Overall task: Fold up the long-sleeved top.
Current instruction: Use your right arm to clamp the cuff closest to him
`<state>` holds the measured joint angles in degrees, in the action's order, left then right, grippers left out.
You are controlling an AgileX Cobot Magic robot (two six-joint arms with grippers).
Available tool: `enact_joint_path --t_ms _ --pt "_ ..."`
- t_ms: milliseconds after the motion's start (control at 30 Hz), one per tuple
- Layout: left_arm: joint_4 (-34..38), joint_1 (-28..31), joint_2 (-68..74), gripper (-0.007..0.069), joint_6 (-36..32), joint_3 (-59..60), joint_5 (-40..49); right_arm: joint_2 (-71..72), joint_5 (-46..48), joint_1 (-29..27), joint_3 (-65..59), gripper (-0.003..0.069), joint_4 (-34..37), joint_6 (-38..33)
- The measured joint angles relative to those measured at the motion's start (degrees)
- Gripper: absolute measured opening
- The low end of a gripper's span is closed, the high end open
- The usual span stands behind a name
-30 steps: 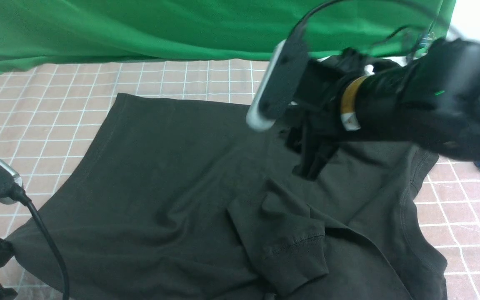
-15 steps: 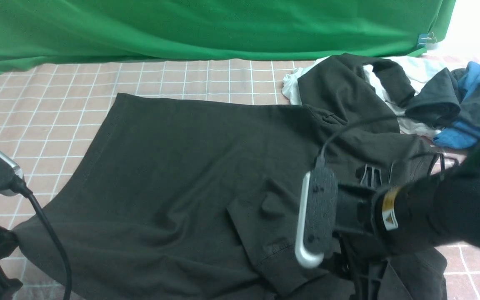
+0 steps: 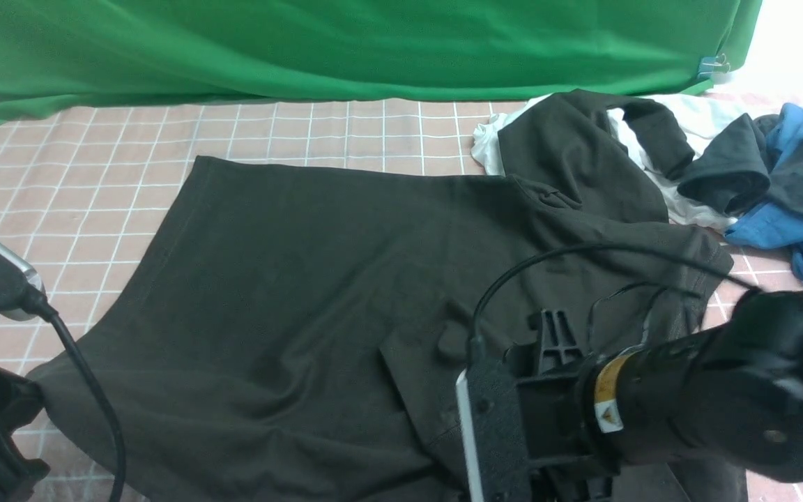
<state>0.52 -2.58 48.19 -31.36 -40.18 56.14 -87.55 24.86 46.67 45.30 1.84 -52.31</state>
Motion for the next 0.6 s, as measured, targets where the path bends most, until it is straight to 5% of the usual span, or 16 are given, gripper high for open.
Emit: enact_joint_path --t_ms 267,600 --pt "1.74 0.0 0.0 0.0037 0.0 0.0 -0.24 -5.36 -1.01 -0.1 0.0 0.057 -3.5 -0.47" --pt "1.9 0.0 0.0 0.0037 0.0 0.0 -0.35 -8.51 -4.88 -2.73 0.0 0.0438 -3.73 -0.47"
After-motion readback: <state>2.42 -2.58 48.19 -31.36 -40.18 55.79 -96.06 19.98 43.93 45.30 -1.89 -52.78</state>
